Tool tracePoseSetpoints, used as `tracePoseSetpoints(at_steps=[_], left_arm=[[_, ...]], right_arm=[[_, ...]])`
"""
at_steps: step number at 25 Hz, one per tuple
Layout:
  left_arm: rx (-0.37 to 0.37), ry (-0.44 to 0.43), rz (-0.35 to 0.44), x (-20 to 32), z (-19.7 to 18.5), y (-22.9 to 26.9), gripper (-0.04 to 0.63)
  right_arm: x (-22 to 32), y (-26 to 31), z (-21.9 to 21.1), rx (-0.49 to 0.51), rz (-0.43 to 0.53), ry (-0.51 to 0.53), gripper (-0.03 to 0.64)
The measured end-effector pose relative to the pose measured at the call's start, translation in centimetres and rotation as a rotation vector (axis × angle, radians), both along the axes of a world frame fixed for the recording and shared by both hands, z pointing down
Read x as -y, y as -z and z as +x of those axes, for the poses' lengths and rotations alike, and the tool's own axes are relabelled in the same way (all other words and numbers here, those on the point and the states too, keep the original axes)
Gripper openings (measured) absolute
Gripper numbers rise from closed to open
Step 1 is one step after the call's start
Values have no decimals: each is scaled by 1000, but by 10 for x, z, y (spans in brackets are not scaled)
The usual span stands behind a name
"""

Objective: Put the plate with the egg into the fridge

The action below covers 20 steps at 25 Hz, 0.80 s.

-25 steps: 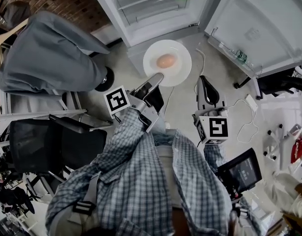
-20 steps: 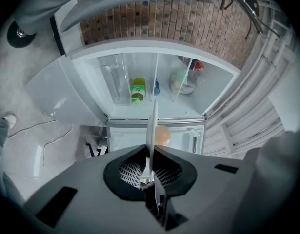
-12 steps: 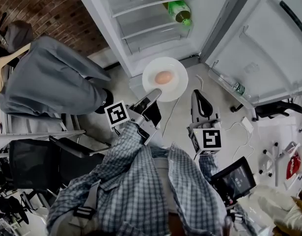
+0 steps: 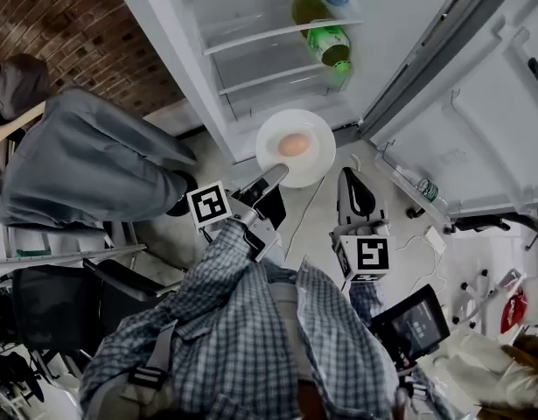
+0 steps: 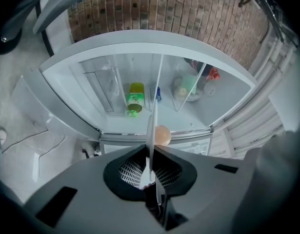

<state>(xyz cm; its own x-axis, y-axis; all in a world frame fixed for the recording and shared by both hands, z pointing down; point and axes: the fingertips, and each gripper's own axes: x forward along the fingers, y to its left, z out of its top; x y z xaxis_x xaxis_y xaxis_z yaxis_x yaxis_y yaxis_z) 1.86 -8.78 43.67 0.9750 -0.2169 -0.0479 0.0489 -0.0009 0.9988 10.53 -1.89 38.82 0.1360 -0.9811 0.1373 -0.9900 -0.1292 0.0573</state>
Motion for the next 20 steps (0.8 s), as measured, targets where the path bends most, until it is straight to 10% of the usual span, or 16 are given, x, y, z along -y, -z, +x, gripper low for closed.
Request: tracePoseSetpoints(at_steps=[20], left_arm=[[-10,79,-18,57,14,-7,26]], right_arm=[[72,-13,14,19,-42,94,6]])
